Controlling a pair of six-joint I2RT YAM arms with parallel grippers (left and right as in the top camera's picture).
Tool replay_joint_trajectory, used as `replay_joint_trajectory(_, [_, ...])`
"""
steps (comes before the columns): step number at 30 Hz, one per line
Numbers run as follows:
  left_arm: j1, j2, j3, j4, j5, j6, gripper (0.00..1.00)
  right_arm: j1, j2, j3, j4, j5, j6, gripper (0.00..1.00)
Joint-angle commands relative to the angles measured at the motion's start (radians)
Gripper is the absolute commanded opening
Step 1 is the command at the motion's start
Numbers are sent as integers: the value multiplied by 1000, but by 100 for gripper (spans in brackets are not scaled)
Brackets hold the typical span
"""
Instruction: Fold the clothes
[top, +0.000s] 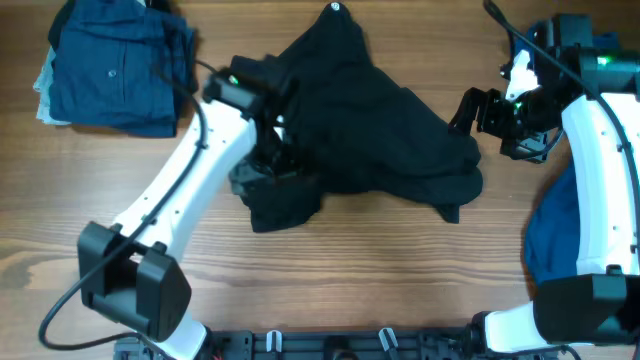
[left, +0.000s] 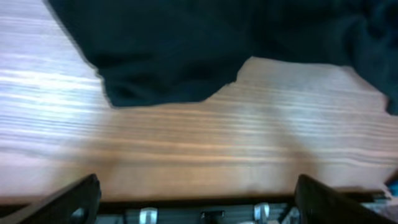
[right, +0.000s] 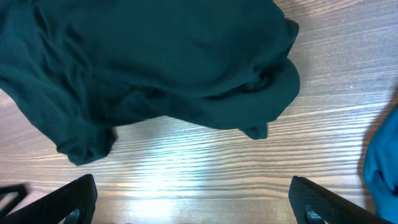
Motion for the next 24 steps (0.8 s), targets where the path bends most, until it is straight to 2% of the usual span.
replay_joint_trajectory(1, [18, -6, -146, 118, 11, -186, 100, 3, -11, 1, 0, 6, -22, 99])
replay_joint_trajectory(3, [32, -6, -193, 148, 11, -233, 100, 3, -11, 1, 0, 6, -22, 99])
replay_joint_trajectory(6, [38, -6, -261, 187, 14, -243, 100, 3, -11, 1, 4, 6, -22, 99])
replay_joint_trajectory(12, [56, -6, -428, 371, 11, -311, 100, 3, -11, 1, 19, 6, -21, 99])
replay_joint_trajectory(17, [127, -6, -525, 486, 11, -277, 100, 3, -11, 1, 15, 6, -22, 99])
replay_joint_trajectory(24, [131, -6, -603, 612, 20, -231, 100, 3, -11, 1, 13, 6, -22, 100])
